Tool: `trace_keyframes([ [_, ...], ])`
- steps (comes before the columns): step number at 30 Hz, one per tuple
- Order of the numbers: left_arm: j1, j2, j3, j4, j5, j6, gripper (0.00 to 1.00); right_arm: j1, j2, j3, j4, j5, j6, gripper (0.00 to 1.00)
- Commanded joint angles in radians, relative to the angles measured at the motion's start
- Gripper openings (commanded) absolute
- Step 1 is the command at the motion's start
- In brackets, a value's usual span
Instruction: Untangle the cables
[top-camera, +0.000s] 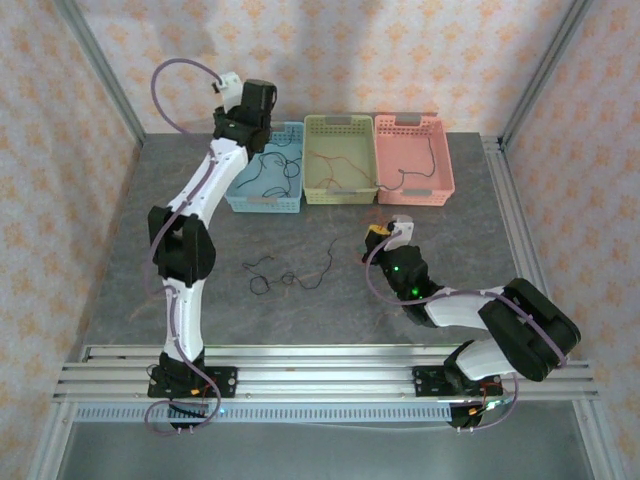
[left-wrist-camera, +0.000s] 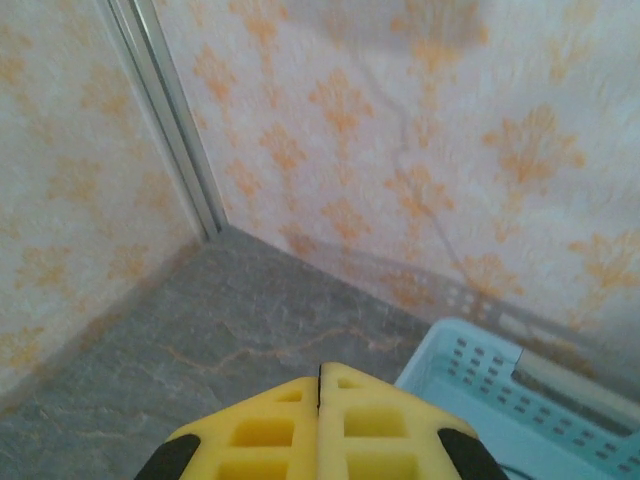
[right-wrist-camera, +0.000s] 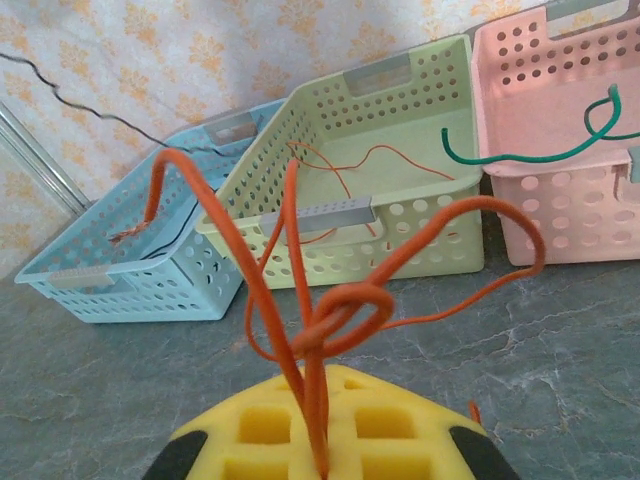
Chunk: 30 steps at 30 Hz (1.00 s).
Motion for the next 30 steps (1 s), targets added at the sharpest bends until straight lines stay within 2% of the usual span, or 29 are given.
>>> trace_keyframes([
  [1, 0.007, 0.026, 0.008, -0.025, 0.003, -0.078, 0.06, 0.002, 0.014, 0.03, 0.0, -0.025, 0.001, 0.0],
  [5, -0.008, 0.019, -0.061, -0.022, 0.087, -0.122, 0.24, 0.001, 0.012, 0.033, -0.009, -0.035, -0.001, 0.0],
  [7, -0.021, -0.028, -0.125, 0.002, 0.116, -0.118, 0.41, 0.001, 0.012, 0.037, -0.018, -0.042, -0.001, 0.0],
  [8, -0.027, -0.054, -0.151, -0.003, 0.131, -0.118, 0.46, 0.001, 0.015, 0.038, -0.018, -0.045, 0.0, 0.0],
  [12, -0.042, -0.177, -0.261, -0.03, 0.214, -0.122, 0.51, 0.001, 0.016, 0.041, -0.018, -0.055, 0.007, 0.0],
  [19, -0.051, -0.465, -0.53, 0.001, 0.27, -0.171, 0.53, 0.001, 0.039, 0.055, -0.03, -0.079, 0.017, 0.0],
  [23, -0.071, -0.657, -0.727, 0.023, 0.43, -0.196, 0.54, 0.001, 0.053, 0.07, -0.041, -0.115, 0.032, 0.0],
  [25, -0.109, -0.774, -0.883, 0.112, 0.493, -0.179, 0.54, 0.001, 0.054, 0.076, -0.048, -0.132, 0.034, 0.0],
  [28, -0.169, -0.905, -1.052, 0.152, 0.548, -0.18, 0.62, 0.002, 0.051, 0.077, -0.053, -0.135, 0.035, 0.0],
  [30, -0.183, -0.955, -1.138, 0.138, 0.612, -0.192, 0.62, 0.002, 0.05, 0.076, -0.057, -0.136, 0.036, 0.0],
])
